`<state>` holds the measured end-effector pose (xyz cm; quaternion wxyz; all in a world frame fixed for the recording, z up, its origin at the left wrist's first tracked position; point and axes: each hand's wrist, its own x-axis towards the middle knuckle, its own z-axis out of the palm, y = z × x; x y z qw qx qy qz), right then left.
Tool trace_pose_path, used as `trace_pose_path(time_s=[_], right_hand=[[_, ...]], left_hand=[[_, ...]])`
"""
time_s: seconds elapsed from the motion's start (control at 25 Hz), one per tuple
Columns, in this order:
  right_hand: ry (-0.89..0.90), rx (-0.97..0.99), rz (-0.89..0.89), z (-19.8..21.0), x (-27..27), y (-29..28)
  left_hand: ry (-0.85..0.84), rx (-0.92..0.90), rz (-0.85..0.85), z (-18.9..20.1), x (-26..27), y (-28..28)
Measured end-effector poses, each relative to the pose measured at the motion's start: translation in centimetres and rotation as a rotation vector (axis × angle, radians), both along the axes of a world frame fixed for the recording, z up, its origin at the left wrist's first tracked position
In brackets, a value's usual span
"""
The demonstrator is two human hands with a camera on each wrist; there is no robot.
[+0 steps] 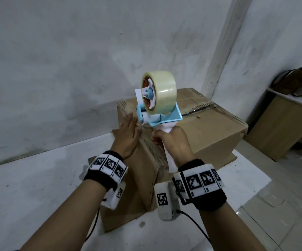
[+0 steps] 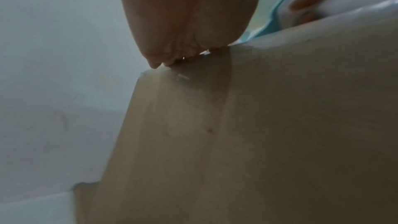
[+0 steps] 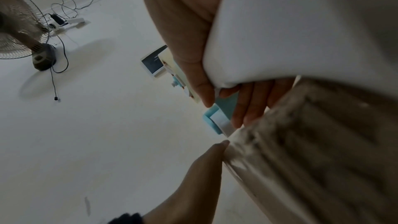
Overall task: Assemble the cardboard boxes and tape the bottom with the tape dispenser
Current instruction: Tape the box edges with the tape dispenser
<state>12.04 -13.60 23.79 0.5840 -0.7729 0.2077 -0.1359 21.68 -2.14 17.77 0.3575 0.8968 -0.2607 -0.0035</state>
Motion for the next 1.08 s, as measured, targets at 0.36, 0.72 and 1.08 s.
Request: trace_pose_path(time_s=[0.36, 0.72, 1.08], right_hand=[[-0.009, -0.026, -0.031, 0.5, -0.8, 0.4], [-0.215, 0.228, -0.018, 0.9, -6.9, 1.6], [-0.068, 0.169, 0.181, -3.6, -11.6, 6.8]], left_hand=[[-0.178, -0.103, 0.036, -1.4, -8.1, 0.2], [-0.013, 0.352, 0.101, 2.2, -8.4, -0.8], [0.186, -0.450, 0.344, -0.8, -14.3, 8.0]])
